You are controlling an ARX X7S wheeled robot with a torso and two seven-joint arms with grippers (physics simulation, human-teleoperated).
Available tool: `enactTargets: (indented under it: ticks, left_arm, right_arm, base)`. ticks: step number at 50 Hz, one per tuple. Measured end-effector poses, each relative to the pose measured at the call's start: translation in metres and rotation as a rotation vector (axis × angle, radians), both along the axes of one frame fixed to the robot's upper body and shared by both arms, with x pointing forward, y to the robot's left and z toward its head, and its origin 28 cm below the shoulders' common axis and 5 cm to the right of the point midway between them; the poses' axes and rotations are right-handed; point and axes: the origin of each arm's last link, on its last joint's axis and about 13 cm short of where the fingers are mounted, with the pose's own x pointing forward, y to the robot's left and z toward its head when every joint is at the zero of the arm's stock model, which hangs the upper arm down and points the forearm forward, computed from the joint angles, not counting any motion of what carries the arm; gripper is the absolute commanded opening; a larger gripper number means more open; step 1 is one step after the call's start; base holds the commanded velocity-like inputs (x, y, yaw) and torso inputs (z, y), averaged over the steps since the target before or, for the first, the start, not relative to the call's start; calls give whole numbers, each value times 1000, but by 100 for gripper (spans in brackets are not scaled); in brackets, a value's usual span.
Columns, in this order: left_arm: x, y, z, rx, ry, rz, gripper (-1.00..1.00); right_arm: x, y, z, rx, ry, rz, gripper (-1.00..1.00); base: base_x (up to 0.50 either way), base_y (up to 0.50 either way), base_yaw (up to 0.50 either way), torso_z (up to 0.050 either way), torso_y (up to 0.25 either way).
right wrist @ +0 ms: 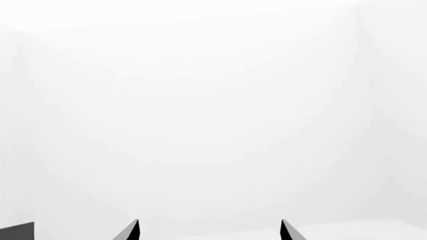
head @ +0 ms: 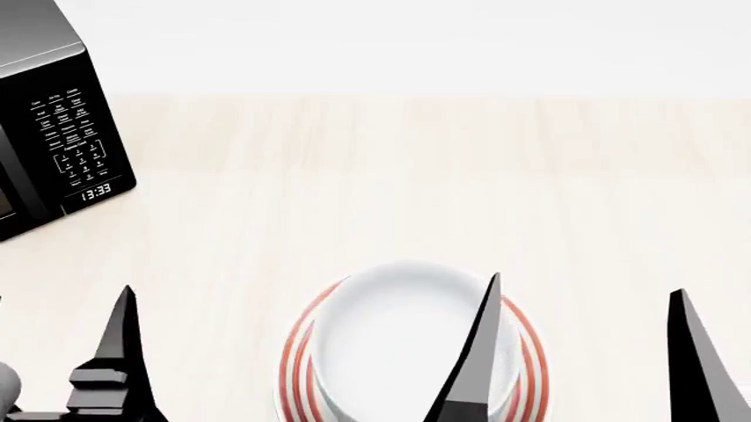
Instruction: Pick up the white bowl and put it on the plate.
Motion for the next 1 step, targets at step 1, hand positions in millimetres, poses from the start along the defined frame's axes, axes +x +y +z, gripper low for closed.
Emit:
enactTargets:
  ticks: [1]
  left_arm:
    - [-1, 1, 0, -3, -3, 0, 100]
  right_arm:
    - [0, 0, 0, 0, 1, 0, 100]
  base:
    - [0, 0, 0, 0, 0]
